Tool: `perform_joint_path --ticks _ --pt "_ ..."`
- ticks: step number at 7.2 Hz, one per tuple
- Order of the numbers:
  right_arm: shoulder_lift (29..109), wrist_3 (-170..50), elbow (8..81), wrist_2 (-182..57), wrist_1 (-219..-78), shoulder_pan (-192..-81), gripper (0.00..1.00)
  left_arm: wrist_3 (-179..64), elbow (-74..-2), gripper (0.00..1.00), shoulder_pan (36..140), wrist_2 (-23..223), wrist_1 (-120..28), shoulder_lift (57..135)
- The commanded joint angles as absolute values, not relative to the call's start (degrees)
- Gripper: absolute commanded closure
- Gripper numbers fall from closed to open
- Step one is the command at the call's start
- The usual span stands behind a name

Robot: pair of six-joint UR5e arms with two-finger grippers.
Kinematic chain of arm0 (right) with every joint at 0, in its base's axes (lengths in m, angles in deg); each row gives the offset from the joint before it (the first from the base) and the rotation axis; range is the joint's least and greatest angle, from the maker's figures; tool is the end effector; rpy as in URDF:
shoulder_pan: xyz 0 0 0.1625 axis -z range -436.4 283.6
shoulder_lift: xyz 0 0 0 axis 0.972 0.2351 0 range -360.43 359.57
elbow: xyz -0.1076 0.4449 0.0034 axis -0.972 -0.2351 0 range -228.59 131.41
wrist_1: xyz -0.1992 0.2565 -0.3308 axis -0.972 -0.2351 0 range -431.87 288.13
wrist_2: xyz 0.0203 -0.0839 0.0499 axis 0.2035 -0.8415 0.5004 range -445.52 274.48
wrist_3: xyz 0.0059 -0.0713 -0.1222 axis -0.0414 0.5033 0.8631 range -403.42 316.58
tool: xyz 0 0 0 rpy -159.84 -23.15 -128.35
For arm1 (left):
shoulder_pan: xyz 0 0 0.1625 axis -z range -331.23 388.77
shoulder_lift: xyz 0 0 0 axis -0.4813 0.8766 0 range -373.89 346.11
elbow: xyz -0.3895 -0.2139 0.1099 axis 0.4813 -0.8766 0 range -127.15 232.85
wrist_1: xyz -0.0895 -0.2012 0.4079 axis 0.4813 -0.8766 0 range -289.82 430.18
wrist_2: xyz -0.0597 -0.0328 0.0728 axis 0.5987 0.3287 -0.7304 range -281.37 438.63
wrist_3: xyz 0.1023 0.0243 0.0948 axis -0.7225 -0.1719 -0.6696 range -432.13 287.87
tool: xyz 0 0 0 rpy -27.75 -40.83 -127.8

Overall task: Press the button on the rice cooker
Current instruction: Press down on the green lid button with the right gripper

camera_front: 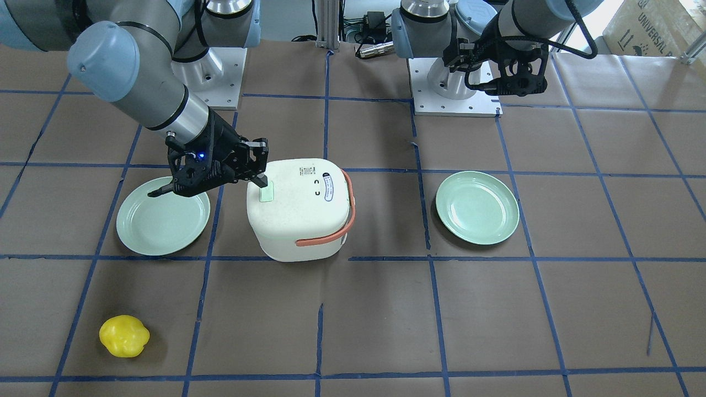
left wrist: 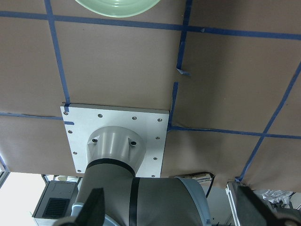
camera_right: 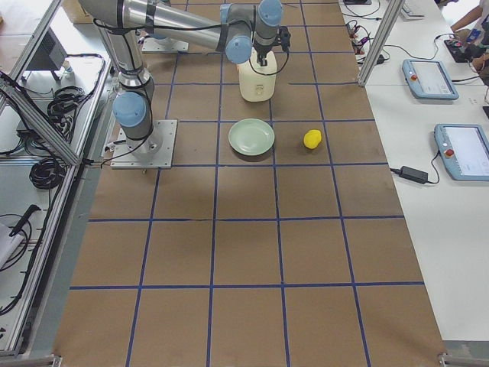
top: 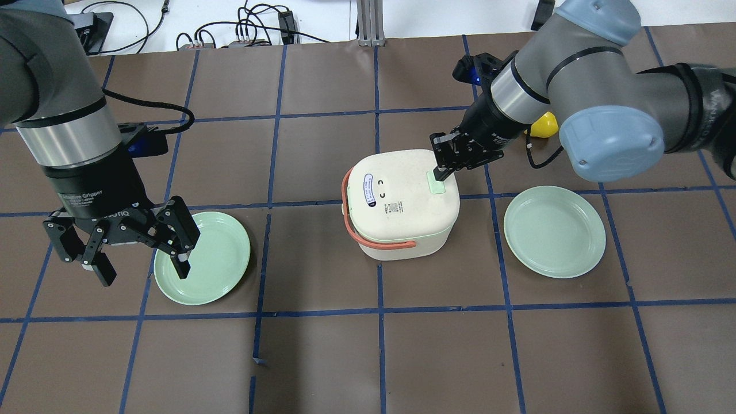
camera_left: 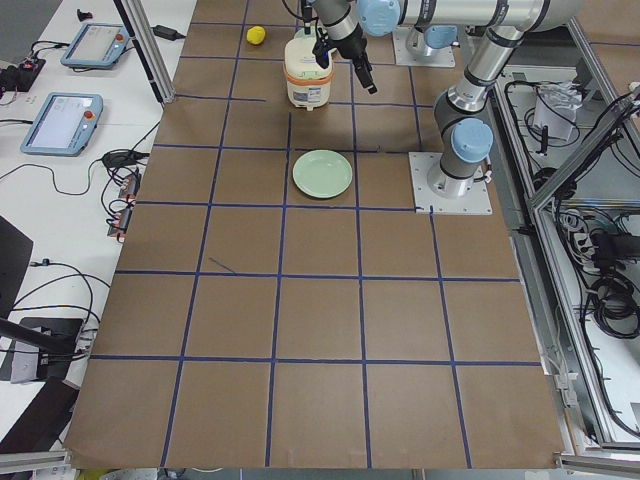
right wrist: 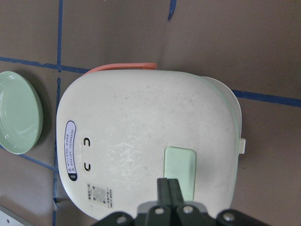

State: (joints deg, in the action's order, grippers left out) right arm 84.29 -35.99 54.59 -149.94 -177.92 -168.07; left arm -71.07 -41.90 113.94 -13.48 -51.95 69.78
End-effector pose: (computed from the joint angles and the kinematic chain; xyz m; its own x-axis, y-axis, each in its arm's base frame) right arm 0.2106 -0.5517 0.3459 -0.8908 -0.1374 -0.4332 -0.1457 0.9892 -0.0141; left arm -0.0934 -0.4167 0.4572 -0.9958 -0.0813 -0.0411 -0.0909 0.8567 0.5077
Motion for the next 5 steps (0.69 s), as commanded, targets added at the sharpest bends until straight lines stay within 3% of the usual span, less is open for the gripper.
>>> perform_joint_path --ticks 1,5 --pt "83.4 -35.9 54.6 -149.9 -178.8 -168.1 0.90 -71.1 -41.9 0.00 113.9 -13.5 -51.9 69.8" --pt "82.7 -35.9 55.6 -149.1 -181.3 -168.2 0.90 -71.1 -41.9 0.00 113.9 -13.5 -52.0 69.8"
